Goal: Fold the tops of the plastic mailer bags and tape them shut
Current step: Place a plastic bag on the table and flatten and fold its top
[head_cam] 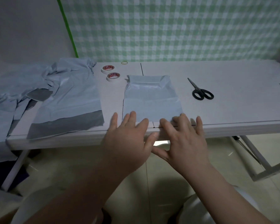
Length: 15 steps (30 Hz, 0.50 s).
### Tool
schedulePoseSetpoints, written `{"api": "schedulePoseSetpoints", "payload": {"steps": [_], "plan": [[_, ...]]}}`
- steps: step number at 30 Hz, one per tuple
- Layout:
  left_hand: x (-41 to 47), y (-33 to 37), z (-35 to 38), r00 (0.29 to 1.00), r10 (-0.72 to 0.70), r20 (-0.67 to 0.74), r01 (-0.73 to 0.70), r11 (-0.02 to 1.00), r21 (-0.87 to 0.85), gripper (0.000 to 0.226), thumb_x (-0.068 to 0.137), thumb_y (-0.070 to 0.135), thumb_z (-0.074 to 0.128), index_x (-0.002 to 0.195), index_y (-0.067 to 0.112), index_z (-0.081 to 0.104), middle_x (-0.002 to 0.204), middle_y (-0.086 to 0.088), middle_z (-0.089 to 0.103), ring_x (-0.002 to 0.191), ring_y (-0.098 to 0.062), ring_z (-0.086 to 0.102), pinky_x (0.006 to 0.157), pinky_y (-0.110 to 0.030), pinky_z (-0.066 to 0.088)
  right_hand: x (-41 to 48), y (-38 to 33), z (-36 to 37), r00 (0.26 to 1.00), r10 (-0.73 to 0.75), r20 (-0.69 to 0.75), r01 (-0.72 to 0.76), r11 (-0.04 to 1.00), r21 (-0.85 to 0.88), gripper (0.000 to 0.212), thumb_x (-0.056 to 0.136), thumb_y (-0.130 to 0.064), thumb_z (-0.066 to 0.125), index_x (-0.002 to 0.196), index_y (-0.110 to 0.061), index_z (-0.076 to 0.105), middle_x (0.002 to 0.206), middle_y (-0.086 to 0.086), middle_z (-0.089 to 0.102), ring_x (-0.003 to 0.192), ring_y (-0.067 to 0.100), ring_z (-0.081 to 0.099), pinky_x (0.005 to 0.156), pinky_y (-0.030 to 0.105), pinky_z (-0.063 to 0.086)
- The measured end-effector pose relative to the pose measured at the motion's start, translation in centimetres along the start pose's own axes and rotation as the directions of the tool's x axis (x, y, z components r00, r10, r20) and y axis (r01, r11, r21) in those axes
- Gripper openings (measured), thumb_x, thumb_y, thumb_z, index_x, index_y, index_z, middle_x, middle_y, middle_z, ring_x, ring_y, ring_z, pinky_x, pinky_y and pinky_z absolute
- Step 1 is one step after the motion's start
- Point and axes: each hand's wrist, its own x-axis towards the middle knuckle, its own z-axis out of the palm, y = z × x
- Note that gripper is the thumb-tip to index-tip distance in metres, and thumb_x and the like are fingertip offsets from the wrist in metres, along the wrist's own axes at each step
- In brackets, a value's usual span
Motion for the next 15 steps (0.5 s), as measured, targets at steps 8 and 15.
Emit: {"api": "schedulePoseSetpoints", "payload": {"steps": [8, 15], "plan": [[-1.2, -2.7, -1.3, 0.997, -0.082, 0.004, 0.082, 0.997, -0.007, 0.08, 0.083, 0.059, 0.0, 0.133, 0.023, 0.05, 0.149, 0.003, 0.04, 0.144, -0.02, 0.024, 0.115, -0.053, 0.005, -0.3, 1.0, 0.1, 0.999, 0.03, -0.021, -0.03, 1.0, 0.005, 0.076, 0.064, -0.085, 0.036, 0.099, -0.022, 0.058, 0.095, 0.002, 0.052, 0.104, 0.027, 0.053, 0.106, 0.052, 0.023], [1.2, -3.3, -2.9, 0.998, -0.056, 0.037, 0.055, 0.998, 0.03, 0.044, 0.101, 0.034, 0.022, 0.108, 0.015, 0.061, 0.134, 0.003, 0.053, 0.145, -0.019, 0.018, 0.11, -0.042, 0.023, 1.3, 1.3, -1.4, 0.993, 0.103, -0.05, -0.101, 0.994, 0.036, 0.064, 0.088, -0.067, 0.022, 0.083, -0.017, 0.061, 0.087, 0.003, 0.062, 0.117, 0.031, 0.053, 0.111, 0.052, 0.016]]}}
